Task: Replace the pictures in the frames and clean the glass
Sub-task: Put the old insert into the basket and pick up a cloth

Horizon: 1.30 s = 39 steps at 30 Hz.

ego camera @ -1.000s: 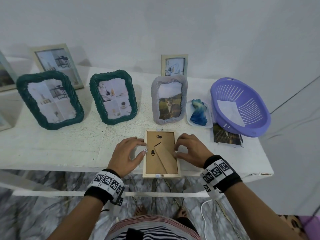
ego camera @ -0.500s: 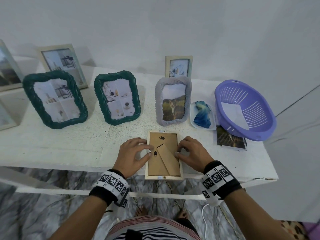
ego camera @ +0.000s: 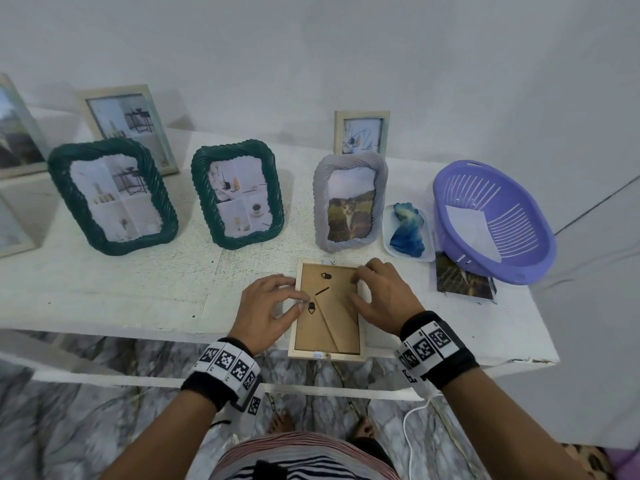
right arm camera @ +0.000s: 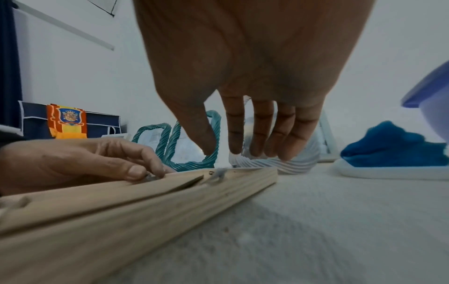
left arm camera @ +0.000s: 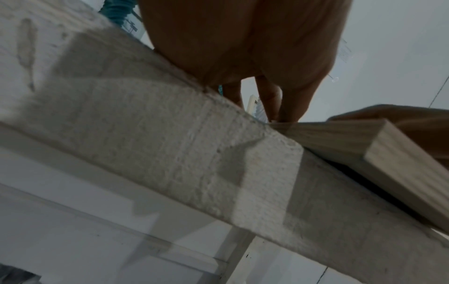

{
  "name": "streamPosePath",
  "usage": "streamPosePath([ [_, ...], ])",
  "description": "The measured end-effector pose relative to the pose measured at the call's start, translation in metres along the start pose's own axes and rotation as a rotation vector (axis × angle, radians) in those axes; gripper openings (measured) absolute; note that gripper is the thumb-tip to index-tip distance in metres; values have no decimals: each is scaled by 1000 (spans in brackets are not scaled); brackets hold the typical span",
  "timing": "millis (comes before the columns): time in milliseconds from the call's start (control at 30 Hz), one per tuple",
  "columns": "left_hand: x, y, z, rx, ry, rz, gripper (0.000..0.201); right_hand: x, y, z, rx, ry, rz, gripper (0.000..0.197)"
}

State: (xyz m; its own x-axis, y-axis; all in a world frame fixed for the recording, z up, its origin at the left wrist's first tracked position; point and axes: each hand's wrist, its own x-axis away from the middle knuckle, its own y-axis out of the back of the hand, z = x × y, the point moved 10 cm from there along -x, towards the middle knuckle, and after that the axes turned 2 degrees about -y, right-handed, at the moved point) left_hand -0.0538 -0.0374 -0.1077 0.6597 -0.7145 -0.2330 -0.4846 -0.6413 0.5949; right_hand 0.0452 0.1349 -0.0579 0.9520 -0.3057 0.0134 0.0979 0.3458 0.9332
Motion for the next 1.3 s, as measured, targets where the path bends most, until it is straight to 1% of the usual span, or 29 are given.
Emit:
streamPosePath([
  [100, -1, 2, -1, -7, -10, -3, 24, -19, -4, 11, 31, -2, 44, 41],
  [167, -1, 3, -2, -11, -22, -7, 32, -31, -12, 16, 58, 0, 94, 50],
  [233, -1, 3, -2, -31, -23, -7, 38, -40, -17, 19, 81, 6, 116, 55],
  [400, -1, 3, -3, -58, -25, -14, 41, -50, -23, 18, 114, 20, 169, 46],
  [667, 0, 2, -3, -89, -33, -11, 40, -46, -17, 32, 175, 269, 183, 40],
  [767, 0, 2, -3, -91, -34, -12, 41, -43, -13, 33, 193, 304, 211, 41],
  [833, 0, 3, -3, -92, -36, -18, 43, -41, -9, 33, 153, 291, 219, 41],
  [900, 0, 3, -4, -93, -42, -28, 43, -37, -6, 28, 78, 245, 203, 49],
  [1000, 1, 3, -3, -105, -32, -23, 44, -27, -4, 21, 3, 116, 164, 61],
  [1100, 2, 3, -4, -105, -26, -22, 46, -1, -7, 24, -27, 11, 135, 75],
  [1200, 2, 4, -5, -102, -21, -18, 46, 33, -23, 35, -68, -36, 211, 95],
  [1267, 2, 3, -4, -104, -9, -12, 47, 51, -38, 36, -59, -73, 260, 103],
  [1300, 2, 3, -3, -105, -5, -10, 47, 56, -43, 36, -50, -82, 255, 104],
])
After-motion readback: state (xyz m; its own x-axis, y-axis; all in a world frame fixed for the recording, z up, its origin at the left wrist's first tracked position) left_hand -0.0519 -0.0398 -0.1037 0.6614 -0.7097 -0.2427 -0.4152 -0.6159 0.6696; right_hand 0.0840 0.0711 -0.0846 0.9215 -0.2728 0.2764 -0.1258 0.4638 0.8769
